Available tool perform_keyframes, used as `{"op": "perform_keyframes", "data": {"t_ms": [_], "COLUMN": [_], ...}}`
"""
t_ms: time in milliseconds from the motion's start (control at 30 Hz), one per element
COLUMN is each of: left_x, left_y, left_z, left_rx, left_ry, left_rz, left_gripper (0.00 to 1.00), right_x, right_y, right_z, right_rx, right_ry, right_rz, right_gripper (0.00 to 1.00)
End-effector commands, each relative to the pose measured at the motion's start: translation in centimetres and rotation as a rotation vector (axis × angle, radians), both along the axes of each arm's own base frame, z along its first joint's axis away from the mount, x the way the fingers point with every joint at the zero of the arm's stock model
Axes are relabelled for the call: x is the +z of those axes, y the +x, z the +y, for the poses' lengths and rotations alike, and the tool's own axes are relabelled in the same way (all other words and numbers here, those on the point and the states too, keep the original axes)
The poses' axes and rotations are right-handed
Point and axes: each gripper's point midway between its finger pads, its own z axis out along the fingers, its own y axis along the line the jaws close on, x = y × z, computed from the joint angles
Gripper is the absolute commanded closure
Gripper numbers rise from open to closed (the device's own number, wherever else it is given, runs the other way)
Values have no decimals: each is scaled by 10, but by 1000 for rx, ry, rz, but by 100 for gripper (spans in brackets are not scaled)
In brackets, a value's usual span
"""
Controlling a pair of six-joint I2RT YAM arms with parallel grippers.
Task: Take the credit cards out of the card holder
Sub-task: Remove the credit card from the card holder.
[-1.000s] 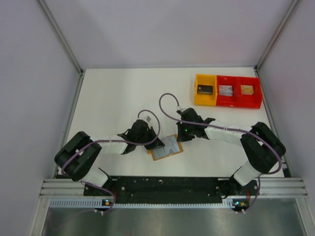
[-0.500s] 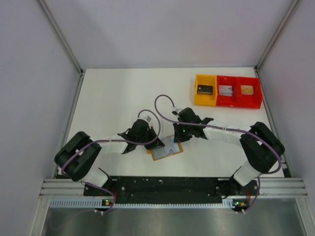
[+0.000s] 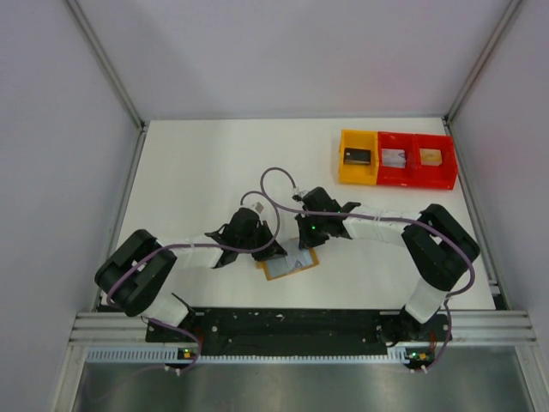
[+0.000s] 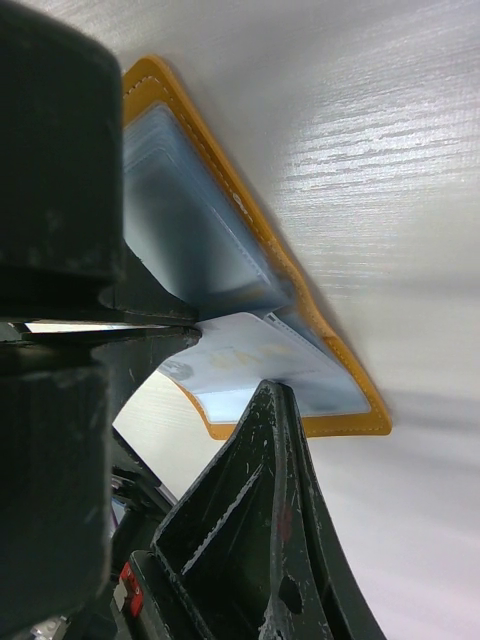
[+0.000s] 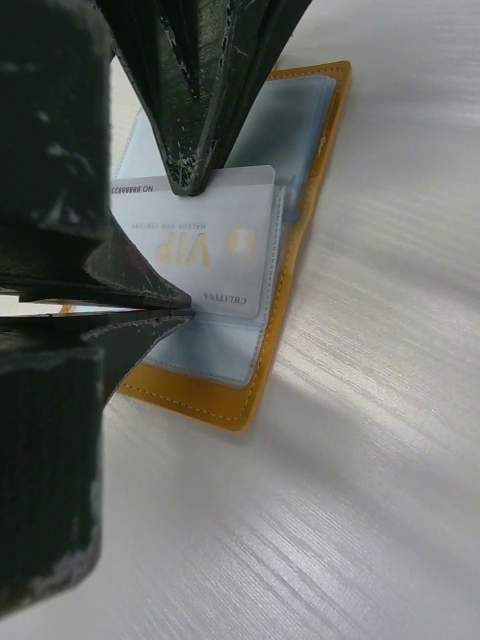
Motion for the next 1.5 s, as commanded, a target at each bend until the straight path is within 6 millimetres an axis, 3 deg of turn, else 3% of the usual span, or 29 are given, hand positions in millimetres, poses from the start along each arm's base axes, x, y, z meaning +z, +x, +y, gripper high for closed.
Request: {"op": "perform_keyframes", "data": {"t_ms": [0, 400, 667, 833, 1067, 1467], "left_x": [-6, -2, -2, -6, -3, -4], "left_y": [3, 2, -3, -6, -6, -9], "left_z": [7, 10, 13, 16, 15, 7], "left_rx": [11, 18, 29, 33, 41, 42], "left_ry": [44, 48, 33, 35, 13, -46], "left_rz": [-17, -19, -12, 0, -7, 23], "left_gripper": [100, 100, 100, 98, 83, 78], "right_x": [-14, -54, -67, -68, -64, -61], "right_y": [-7, -22, -26, -27, -26, -24], "right_z": [-8, -63, -74, -76, -70, -57], "right_rx": [0, -61, -45, -45, -38, -33], "right_ry": [-65, -371, -534, -547, -521, -465], "right_rz": [26, 64, 60, 63, 60, 64], "right_gripper": [100, 100, 100, 100, 100, 100]}}
